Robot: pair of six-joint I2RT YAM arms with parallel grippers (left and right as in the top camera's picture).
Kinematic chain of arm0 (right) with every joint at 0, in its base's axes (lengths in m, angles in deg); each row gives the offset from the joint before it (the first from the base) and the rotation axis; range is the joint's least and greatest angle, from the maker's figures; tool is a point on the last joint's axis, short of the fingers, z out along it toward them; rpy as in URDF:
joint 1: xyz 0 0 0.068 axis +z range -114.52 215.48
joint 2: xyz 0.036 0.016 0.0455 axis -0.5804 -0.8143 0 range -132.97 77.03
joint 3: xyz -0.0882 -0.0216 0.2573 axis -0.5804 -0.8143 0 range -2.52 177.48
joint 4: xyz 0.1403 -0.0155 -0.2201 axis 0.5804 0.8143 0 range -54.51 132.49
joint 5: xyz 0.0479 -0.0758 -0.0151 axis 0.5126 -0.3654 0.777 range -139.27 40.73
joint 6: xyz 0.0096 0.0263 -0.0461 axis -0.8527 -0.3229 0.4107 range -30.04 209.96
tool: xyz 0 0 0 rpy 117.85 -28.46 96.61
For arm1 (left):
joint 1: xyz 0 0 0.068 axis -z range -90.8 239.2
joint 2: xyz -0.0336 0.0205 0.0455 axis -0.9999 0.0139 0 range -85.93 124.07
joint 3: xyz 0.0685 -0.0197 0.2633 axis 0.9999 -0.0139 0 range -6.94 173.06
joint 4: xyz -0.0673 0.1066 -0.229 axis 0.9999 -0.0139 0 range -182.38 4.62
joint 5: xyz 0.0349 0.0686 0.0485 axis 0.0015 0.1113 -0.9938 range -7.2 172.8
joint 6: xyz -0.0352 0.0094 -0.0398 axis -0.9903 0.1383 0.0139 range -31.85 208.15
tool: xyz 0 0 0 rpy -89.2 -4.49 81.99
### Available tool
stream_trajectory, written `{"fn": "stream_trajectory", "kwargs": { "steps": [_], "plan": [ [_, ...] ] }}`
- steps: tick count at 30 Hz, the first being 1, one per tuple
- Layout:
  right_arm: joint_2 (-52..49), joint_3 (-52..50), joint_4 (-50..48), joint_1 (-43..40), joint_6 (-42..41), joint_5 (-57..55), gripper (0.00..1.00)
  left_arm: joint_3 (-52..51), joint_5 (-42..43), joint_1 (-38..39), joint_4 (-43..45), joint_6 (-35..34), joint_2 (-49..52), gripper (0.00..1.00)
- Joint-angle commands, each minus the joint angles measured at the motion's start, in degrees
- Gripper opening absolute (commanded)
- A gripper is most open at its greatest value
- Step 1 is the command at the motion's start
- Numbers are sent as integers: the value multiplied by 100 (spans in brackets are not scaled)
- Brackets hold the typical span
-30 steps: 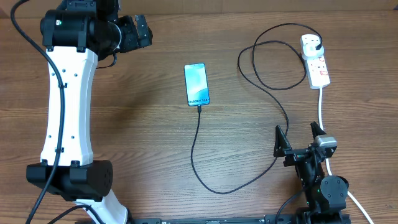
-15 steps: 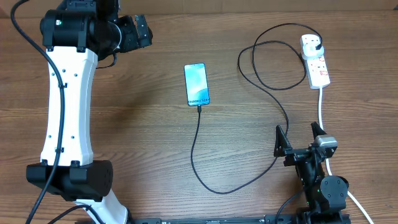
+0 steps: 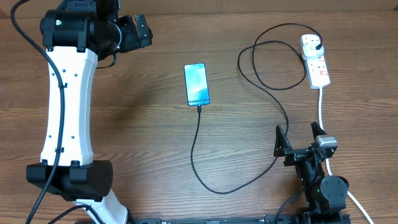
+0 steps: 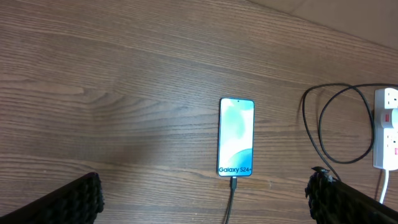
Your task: Plug charger to phone and switch on socket
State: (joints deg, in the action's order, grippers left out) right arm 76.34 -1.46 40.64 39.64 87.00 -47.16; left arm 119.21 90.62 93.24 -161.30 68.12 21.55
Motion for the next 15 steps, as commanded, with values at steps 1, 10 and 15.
{"fn": "stream_trajectory", "kwargs": {
  "steps": [1,10,15],
  "plan": [
    [52,-57,-31,17,24,-55,100,-2,-79,15,-15,-98,26,100],
    [52,-59,-31,17,24,-55,100,-2,-96,-79,-15,-96,26,100],
    [52,-57,-31,17,24,-55,100,-2,-94,-79,-15,-96,28,100]
  ]
}}
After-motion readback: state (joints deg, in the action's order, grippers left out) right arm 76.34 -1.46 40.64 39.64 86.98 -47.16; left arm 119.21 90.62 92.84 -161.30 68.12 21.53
